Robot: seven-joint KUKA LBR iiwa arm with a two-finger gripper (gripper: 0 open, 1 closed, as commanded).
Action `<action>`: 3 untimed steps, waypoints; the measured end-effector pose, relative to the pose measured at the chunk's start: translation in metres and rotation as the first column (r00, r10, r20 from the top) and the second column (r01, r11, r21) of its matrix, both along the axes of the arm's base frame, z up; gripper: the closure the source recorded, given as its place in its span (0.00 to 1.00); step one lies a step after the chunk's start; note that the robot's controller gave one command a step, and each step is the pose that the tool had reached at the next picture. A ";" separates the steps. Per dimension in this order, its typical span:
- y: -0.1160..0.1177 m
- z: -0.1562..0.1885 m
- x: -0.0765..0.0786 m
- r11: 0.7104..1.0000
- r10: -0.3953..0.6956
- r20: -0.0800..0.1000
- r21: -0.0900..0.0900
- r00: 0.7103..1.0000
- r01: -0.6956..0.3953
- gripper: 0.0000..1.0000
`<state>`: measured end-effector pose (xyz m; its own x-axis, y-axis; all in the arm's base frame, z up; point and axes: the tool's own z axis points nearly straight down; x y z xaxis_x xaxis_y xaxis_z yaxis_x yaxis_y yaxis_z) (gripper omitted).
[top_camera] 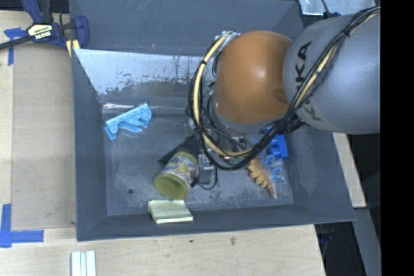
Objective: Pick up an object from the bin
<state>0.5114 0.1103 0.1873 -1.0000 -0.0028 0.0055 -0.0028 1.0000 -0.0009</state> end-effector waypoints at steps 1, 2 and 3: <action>0.000 0.005 0.002 1.000 -0.003 0.008 0.002 1.000 0.003 0.00; -0.006 -0.026 0.018 0.998 -0.055 0.009 0.002 0.998 0.055 0.00; -0.010 -0.056 0.047 1.000 -0.010 0.009 0.002 1.000 0.010 0.00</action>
Offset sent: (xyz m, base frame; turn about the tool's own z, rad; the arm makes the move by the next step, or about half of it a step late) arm 0.0294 -0.0127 -0.0578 0.1075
